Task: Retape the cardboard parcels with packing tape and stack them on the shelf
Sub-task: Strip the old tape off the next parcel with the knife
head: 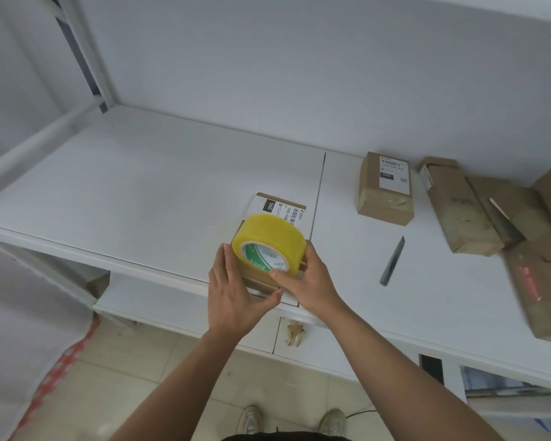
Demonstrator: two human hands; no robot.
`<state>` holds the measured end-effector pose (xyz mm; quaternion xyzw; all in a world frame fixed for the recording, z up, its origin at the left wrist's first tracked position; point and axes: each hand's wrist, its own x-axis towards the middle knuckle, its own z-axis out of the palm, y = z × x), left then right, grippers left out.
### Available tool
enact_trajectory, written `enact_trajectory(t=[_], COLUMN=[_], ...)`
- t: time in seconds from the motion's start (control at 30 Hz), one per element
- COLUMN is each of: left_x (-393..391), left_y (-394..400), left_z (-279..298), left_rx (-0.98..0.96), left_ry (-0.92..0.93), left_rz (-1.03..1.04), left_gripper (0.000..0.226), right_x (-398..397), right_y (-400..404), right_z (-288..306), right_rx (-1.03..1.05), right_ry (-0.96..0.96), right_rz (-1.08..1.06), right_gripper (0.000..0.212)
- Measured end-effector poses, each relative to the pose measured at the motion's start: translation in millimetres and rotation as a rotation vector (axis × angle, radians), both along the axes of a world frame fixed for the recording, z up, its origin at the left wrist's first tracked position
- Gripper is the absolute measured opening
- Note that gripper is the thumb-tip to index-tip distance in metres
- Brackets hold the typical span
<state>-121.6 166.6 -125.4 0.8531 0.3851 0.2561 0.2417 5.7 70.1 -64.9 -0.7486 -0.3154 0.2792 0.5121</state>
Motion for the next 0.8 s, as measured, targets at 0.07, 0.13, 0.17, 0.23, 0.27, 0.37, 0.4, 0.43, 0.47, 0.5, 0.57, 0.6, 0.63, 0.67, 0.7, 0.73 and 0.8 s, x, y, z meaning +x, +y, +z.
enact_trajectory(t=[0.07,0.13,0.17,0.23,0.27,0.37,0.4,0.43,0.47,0.5,0.57,0.6,0.63,0.67,0.7,0.73,0.8], left_x=[0.3,-0.6,-1.0,-1.2,-1.1,-1.0,-0.8,-0.5,0.0,0.2,0.7,0.7,0.4,0.0,-0.2,-0.3,-0.2], left_y=[-2.2,-3.8,-4.3,-5.0,-5.0,-5.4,-5.4,-5.3,-5.4,-5.5,-6.4,-6.6,-6.9,-6.9,-6.7,-6.5,-6.0], left_z=[1.2,3.2,4.1,5.7,6.2,5.9,5.5,4.9,4.5,4.2,4.5,4.9,5.5,5.9,6.2,6.5,7.1], left_rx=[-0.013,-0.026,-0.031,-0.046,-0.056,-0.06,-0.054,-0.05,-0.047,-0.043,-0.039,-0.044,-0.054,-0.066,-0.078,-0.089,-0.092], left_ry=[0.002,-0.003,-0.002,0.001,0.002,0.0,0.003,0.007,0.011,0.012,0.009,0.009,0.01,0.01,0.009,0.009,0.017], left_rz=[0.009,0.017,0.016,0.02,0.024,0.021,0.016,0.012,0.008,0.005,0.008,0.012,0.018,0.024,0.03,0.035,0.034], left_gripper=[0.13,0.13,0.131,0.131,0.131,0.129,0.129,0.128,0.128,0.128,0.128,0.128,0.129,0.129,0.129,0.13,0.13], right_x=[2.4,4.1,4.2,5.2,6.9,18.4,22.0,24.3,25.3,25.0,22.8,21.9,21.9,22.9,26.0,30.5,41.4], right_y=[-2.9,-5.1,-6.3,-10.6,-14.5,-33.2,-39.3,-44.2,-47.7,-49.1,-47.8,-46.8,-46.8,-48.2,-51.8,-57.1,-71.5], right_z=[1.8,4.1,5.2,8.4,10.1,15.4,17.6,19.9,22.3,24.1,28.4,30.3,31.8,33.7,34.8,35.3,34.3], right_rx=[-0.01,-0.022,-0.029,-0.035,-0.035,-0.036,-0.047,-0.064,-0.078,-0.086,-0.096,-0.1,-0.102,-0.103,-0.105,-0.111,-0.146], right_ry=[-0.041,-0.065,-0.065,-0.068,-0.073,-0.099,-0.109,-0.114,-0.118,-0.123,-0.146,-0.159,-0.174,-0.194,-0.217,-0.241,-0.292], right_rz=[0.006,0.015,0.018,0.011,-0.004,-0.061,-0.069,-0.066,-0.056,-0.043,-0.02,-0.013,-0.012,-0.02,-0.042,-0.071,-0.103], right_gripper=[0.046,0.045,0.044,0.04,0.038,0.033,0.033,0.033,0.034,0.035,0.037,0.039,0.042,0.044,0.045,0.046,0.049])
